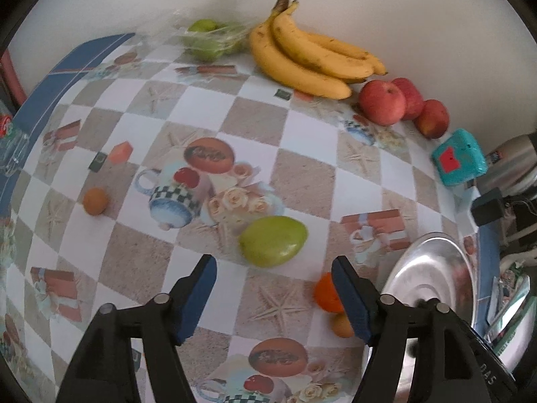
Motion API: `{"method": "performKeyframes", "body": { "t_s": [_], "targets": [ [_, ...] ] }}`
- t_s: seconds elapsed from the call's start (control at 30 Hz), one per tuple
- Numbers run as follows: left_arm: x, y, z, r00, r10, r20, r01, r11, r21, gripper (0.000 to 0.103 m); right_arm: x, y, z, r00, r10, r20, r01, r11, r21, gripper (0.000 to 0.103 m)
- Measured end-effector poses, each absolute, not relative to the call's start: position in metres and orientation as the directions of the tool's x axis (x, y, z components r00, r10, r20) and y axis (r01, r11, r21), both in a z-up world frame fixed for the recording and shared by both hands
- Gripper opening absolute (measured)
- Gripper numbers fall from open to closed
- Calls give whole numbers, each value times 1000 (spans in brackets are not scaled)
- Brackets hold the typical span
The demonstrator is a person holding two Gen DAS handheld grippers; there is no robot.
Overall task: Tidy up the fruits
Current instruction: 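Withdraw both tools from the basin toward the remaining fruits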
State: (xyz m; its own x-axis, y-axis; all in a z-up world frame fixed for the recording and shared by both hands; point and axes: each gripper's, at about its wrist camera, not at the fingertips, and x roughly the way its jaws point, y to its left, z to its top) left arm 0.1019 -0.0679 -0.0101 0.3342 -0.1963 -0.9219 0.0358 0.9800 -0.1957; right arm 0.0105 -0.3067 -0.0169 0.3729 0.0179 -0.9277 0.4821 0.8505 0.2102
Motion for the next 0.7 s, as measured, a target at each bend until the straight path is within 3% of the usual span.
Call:
{"method": "performKeyframes", "body": {
  "t_s": [0.17, 0.27, 0.37, 0.43, 0.7],
  "targets": [
    [103, -60, -17, 322, -151, -935, -12, 986, -164, 88, 9, -308, -19, 364, 12, -931, 486, 850, 201, 82],
    [103, -55, -17, 333, -137, -933, -33, 987, -157, 103, 9, -309, -19, 362, 12, -932, 488, 849, 200, 82],
    [104, -54, -16, 345, -122, -931, -35, 989, -142, 103, 10, -308, -19, 361, 13, -932, 482, 853, 199, 83],
    [104, -53, -15, 354, -104, -929, -35, 992, -124, 103, 11, -307, -19, 366, 16, -930, 478, 855, 203, 97],
    [104, -54, -17, 349, -106, -931, -36, 991, -126, 103, 12, -303, -18, 379, 15, -925, 469, 859, 206, 97]
  ]
}}
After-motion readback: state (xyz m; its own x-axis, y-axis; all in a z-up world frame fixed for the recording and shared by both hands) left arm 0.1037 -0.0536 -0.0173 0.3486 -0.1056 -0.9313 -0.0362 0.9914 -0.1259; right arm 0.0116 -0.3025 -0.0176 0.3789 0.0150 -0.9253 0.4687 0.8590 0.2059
